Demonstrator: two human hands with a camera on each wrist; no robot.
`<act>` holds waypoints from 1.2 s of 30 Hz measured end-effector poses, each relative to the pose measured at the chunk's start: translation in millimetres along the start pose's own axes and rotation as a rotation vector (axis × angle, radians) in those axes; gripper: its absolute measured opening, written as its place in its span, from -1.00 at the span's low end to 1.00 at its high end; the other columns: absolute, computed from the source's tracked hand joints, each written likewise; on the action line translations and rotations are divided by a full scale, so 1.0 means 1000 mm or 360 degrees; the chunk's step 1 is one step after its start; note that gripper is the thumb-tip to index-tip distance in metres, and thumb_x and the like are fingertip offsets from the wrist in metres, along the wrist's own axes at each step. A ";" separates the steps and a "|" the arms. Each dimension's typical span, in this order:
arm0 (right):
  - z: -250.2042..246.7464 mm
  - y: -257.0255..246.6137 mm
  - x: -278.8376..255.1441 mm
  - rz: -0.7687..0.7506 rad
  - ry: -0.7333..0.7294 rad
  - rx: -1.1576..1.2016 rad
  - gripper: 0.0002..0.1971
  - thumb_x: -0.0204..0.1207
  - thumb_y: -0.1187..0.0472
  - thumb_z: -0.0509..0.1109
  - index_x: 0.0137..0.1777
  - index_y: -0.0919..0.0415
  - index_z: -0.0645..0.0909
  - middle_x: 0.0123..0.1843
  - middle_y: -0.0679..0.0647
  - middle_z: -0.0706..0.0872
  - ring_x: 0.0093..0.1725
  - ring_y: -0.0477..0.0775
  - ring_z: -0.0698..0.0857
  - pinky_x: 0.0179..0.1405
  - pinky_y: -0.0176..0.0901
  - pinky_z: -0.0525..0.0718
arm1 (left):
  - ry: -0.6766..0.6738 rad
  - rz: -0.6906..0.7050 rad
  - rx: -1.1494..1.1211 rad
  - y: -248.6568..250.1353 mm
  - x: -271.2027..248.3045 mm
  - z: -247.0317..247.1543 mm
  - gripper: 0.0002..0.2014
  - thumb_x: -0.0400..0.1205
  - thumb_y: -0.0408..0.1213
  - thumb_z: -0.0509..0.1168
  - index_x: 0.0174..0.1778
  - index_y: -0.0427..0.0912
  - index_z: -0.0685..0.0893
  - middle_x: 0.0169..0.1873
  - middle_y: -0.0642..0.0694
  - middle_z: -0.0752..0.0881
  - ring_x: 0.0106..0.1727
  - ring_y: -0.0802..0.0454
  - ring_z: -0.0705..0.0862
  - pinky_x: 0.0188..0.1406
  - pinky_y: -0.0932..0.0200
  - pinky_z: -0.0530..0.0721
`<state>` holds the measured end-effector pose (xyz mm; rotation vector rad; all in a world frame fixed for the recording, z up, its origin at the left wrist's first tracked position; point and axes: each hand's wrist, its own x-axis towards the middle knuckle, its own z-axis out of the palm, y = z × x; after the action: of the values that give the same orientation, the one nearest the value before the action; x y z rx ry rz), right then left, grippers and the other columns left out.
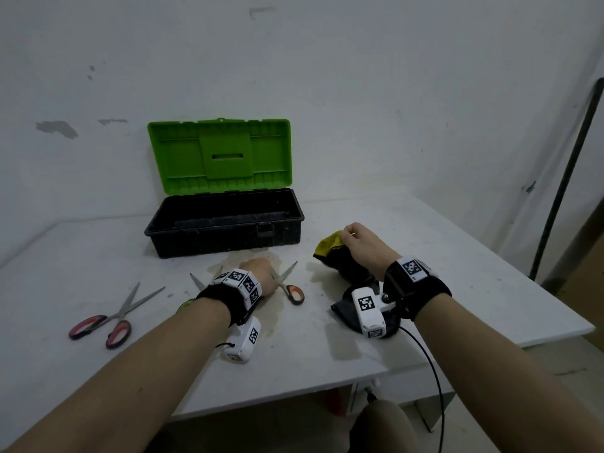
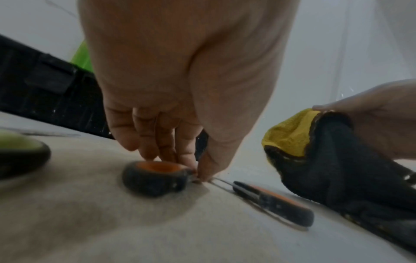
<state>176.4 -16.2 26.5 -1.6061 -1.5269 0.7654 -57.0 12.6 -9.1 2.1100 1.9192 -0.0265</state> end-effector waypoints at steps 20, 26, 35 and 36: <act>0.030 -0.044 -0.035 -0.0492 -0.0133 0.0029 -0.88 0.55 0.19 0.47 0.02 0.04 0.60 -0.13 0.06 0.78 -0.18 -0.02 0.73 -0.14 -0.15 0.69 | 0.0085 0.0423 -0.1600 -0.013 -0.057 -0.006 -0.79 0.71 -0.21 0.33 -0.21 -0.22 0.69 -0.49 -0.01 0.51 -0.59 0.15 0.41 -0.62 0.27 0.35; 0.051 -0.035 -0.048 -0.0669 0.0281 -0.0286 -0.89 0.42 0.08 0.60 -0.10 0.04 0.79 -0.10 -0.07 0.71 -0.11 -0.14 0.65 -0.13 -0.59 0.48 | 0.0009 0.0511 -0.1824 -0.001 -0.059 0.003 -0.69 0.73 -0.28 0.33 -0.35 -0.15 0.49 -0.51 -0.03 0.36 -0.61 0.12 0.31 -0.63 0.26 0.22; 0.045 -0.019 -0.066 -0.0630 0.0152 -0.0293 -0.73 0.51 0.10 0.51 0.21 0.02 0.69 0.04 -0.08 0.77 -0.01 -0.15 0.69 0.06 -0.31 0.65 | 0.0082 0.0544 -0.1789 0.010 -0.053 0.008 -0.67 0.72 -0.28 0.35 -0.39 -0.11 0.53 -0.56 0.05 0.40 -0.59 0.13 0.34 -0.59 0.24 0.23; 0.043 -0.019 -0.065 -0.0669 0.0172 -0.0331 -0.77 0.54 0.16 0.48 0.19 0.06 0.69 0.03 -0.07 0.78 -0.02 -0.15 0.69 0.07 -0.30 0.65 | 0.0087 0.0552 -0.1761 0.011 -0.053 0.008 -0.69 0.71 -0.25 0.37 -0.37 -0.12 0.55 -0.56 0.05 0.40 -0.58 0.12 0.35 -0.59 0.23 0.24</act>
<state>123.3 -75.2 14.9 -1.3726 -1.8274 0.2924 -51.1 -41.3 -3.9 1.5710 1.0832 0.9311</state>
